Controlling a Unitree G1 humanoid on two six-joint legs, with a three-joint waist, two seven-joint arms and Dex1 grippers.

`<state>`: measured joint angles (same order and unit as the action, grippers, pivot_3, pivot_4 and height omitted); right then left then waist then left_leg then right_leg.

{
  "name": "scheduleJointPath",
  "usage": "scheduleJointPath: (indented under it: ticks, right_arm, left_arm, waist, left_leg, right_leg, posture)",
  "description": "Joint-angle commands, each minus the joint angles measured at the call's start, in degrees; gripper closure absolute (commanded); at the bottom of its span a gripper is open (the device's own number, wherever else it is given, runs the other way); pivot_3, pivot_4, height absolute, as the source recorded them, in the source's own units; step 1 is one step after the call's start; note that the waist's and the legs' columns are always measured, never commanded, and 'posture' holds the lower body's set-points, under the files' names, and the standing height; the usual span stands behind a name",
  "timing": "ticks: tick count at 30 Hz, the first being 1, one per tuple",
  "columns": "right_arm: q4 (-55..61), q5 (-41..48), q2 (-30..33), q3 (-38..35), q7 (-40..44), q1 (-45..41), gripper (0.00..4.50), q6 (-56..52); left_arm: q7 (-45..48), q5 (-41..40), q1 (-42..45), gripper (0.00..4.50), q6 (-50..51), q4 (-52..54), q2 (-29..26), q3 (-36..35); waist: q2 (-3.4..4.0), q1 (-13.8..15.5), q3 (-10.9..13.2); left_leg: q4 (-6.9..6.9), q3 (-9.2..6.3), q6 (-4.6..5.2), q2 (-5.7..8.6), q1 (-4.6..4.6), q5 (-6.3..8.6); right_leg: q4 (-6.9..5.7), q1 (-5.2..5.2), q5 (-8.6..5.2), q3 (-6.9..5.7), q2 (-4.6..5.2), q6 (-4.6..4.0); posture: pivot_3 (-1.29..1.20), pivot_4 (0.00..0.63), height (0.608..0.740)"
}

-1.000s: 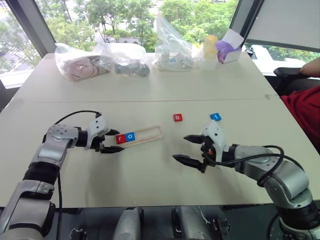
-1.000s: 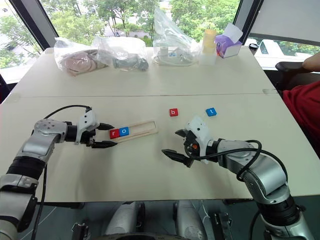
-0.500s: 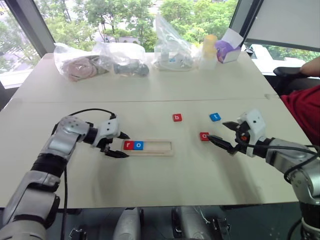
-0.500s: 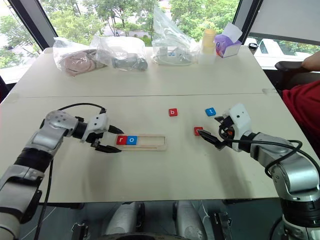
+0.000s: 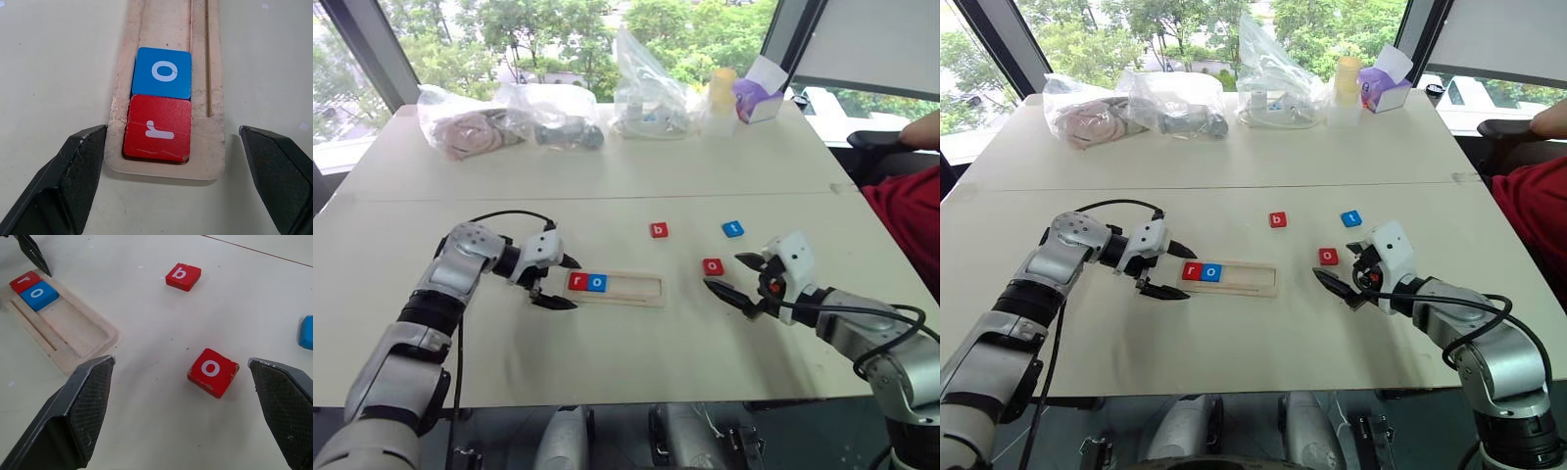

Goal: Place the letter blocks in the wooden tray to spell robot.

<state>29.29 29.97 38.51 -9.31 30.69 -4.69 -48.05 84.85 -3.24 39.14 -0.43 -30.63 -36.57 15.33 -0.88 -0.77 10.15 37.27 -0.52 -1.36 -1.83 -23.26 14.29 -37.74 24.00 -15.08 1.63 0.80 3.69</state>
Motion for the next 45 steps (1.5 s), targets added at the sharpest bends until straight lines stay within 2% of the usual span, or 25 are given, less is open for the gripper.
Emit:
scheduleJointPath:
  ticks: [1,5,7,10,13,20,25,30,37,40,45]
  right_arm:
    - [-1.8,-1.7,-1.8,1.6,-2.2,-4.2,0.0,1.0]
    - [-8.4,-6.1,-7.7,7.3,-7.9,-12.8,0.0,0.3]
    - [-14.0,-7.8,-13.1,9.1,-11.5,-18.8,0.0,0.2]
    - [-24.1,-10.1,-20.8,9.4,-17.4,-26.2,0.0,-0.6]
    - [-33.3,-12.6,-25.1,9.7,-19.3,-30.9,0.0,2.5]
    - [-43.6,-17.3,-31.1,12.6,-22.1,-35.7,0.0,3.8]
    - [-48.4,-20.7,-34.6,14.9,-22.9,-36.6,0.0,6.2]
    - [-51.8,-24.5,-37.1,17.8,-23.2,-37.0,0.0,7.7]
    - [-52.3,-28.4,-39.5,19.2,-25.0,-35.8,3.32,8.9]
    - [-52.2,-28.3,-40.0,15.4,-28.1,-36.3,3.31,12.2]
    - [-34.3,-27.9,-35.5,11.1,-27.5,-30.3,3.31,12.9]
  left_arm:
    - [-1.0,-1.0,-1.2,0.04,2.3,2.8,-0.3,-1.2]
    - [-1.3,-2.3,-1.4,0.04,4.8,5.3,-2.0,-3.2]
    - [-1.2,-3.1,-1.6,0.04,6.5,6.7,-3.9,-4.5]
    - [-0.4,-6.6,-3.0,0.04,13.2,12.4,-7.4,-7.5]
    - [-0.7,-11.1,-5.5,0.04,20.8,19.5,-11.1,-11.3]
    - [-10.8,-19.8,-11.7,0.04,33.8,34.1,-14.1,-23.7]
    - [-21.4,-24.9,-15.5,0.04,41.0,44.3,-12.1,-31.2]
    - [-27.9,-28.8,-20.8,0.04,45.9,52.3,-11.0,-34.9]
    - [-31.3,-30.1,-23.7,0.0,45.6,53.4,-11.7,-35.1]
    - [-31.4,-31.0,-23.2,0.0,45.5,54.2,-11.8,-33.5]
    - [-31.2,-33.5,-20.5,0.0,47.0,56.0,-12.3,-30.7]
  waist:
    - [0.0,-0.1,0.0]
    - [-0.05,-0.5,0.0]
    - [-0.07,-0.6,0.0]
    - [-0.1,-1.0,0.1]
    - [-0.1,-1.2,0.1]
    - [-0.12,-1.8,0.1]
    - [-0.16,-2.0,0.1]
    - [-0.25,-2.9,0.0]
    - [-0.3,-3.4,0.0]
    - [-0.31,-3.4,0.0]
    - [-0.29,-2.1,0.0]
  left_leg:
    - [0.0,0.0,0.0,0.0,0.0,0.0]
    - [0.03,0.02,0.0,-0.03,0.06,0.0]
    - [0.03,0.04,0.0,-0.04,-0.04,-0.01]
    - [-0.01,0.07,0.0,-0.09,-0.08,-0.01]
    - [-0.09,0.07,0.0,-0.1,-0.15,-0.01]
    - [-0.12,0.13,0.0,-0.07,-0.16,-0.01]
    - [-0.12,0.12,0.0,-0.11,-0.08,-0.01]
    - [-0.13,0.14,-0.01,-0.14,0.06,-0.01]
    - [-0.25,0.17,-0.01,-0.19,0.33,-0.01]
    - [-0.24,0.27,-0.01,-0.18,0.41,-0.01]
    - [-0.22,0.25,-0.02,-0.13,0.16,-0.01]
  right_leg:
    - [-0.01,0.0,0.0,0.0,0.0,0.0]
    - [-0.16,0.06,0.01,0.05,-0.05,-0.04]
    - [-0.27,0.25,0.02,0.11,-0.08,-0.05]
    - [-0.37,0.41,0.02,0.18,-0.16,-0.09]
    - [-0.39,0.51,0.02,0.18,-0.11,-0.09]
    - [-0.36,0.51,0.02,0.18,0.05,-0.05]
    - [-0.39,0.49,0.03,0.22,-0.04,-0.08]
    - [-0.46,0.43,0.05,0.37,-0.07,-0.11]
    - [-0.49,0.37,0.08,0.66,-0.22,-0.16]
    - [-0.48,0.31,0.08,0.74,-0.2,-0.16]
    - [-0.41,0.42,0.06,0.7,-0.12,-0.12]
  posture:
    - [0.0,0.15,0.74]
    - [0.0,0.15,0.74]
    - [0.0,0.15,0.74]
    - [0.0,0.15,0.74]
    - [0.0,0.15,0.74]
    - [0.0,0.15,0.74]
    - [0.0,0.15,0.74]
    - [0.0,0.15,0.74]
    - [0.0,0.15,0.74]
    - [0.0,0.15,0.74]
    - [0.0,0.15,0.74]
